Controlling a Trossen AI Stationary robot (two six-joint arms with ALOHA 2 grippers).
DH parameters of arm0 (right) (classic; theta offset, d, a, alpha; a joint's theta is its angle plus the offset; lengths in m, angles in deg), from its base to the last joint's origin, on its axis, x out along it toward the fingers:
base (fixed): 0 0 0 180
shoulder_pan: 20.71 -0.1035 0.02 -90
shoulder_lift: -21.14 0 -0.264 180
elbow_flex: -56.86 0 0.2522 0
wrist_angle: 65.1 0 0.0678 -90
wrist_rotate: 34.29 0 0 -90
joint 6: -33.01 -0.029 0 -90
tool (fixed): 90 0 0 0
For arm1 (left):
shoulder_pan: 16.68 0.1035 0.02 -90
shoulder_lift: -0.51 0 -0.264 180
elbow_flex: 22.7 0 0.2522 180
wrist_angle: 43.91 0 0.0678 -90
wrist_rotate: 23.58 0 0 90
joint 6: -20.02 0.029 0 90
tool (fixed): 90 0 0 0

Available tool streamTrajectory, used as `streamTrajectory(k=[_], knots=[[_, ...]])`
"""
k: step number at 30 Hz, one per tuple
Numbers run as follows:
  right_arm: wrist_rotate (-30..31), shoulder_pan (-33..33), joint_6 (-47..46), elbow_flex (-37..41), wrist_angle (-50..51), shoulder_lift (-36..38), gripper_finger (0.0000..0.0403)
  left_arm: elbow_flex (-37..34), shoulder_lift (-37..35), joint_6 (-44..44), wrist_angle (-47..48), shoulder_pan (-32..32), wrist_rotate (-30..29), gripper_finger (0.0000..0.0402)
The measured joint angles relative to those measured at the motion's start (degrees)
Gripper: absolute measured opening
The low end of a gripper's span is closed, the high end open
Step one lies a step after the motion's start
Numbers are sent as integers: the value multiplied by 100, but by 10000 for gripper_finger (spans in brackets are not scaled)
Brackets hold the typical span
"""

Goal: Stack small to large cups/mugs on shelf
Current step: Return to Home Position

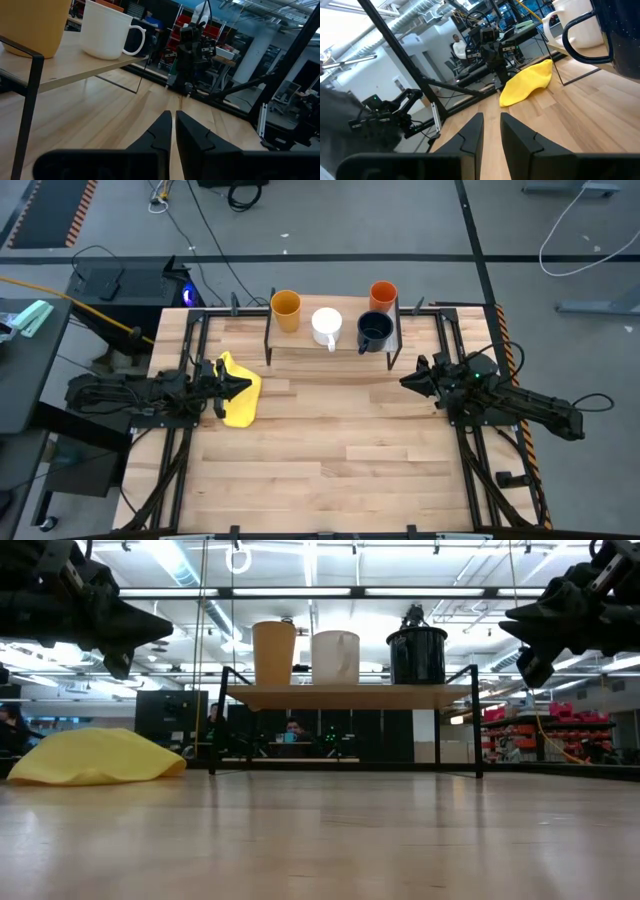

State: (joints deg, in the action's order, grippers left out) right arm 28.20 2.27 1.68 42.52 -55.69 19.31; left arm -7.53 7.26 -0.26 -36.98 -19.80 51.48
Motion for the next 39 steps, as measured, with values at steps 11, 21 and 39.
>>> streamTrajectory(k=[11,21,39], knots=[[2,-1,0,0,-1,0,72,0,0,-1,2,0,0,39],[2,0,0,0,-1,0,72,0,0,-1,2,2,2,31],[2,-1,0,0,-1,0,72,2,0,1,2,2,0,30]])
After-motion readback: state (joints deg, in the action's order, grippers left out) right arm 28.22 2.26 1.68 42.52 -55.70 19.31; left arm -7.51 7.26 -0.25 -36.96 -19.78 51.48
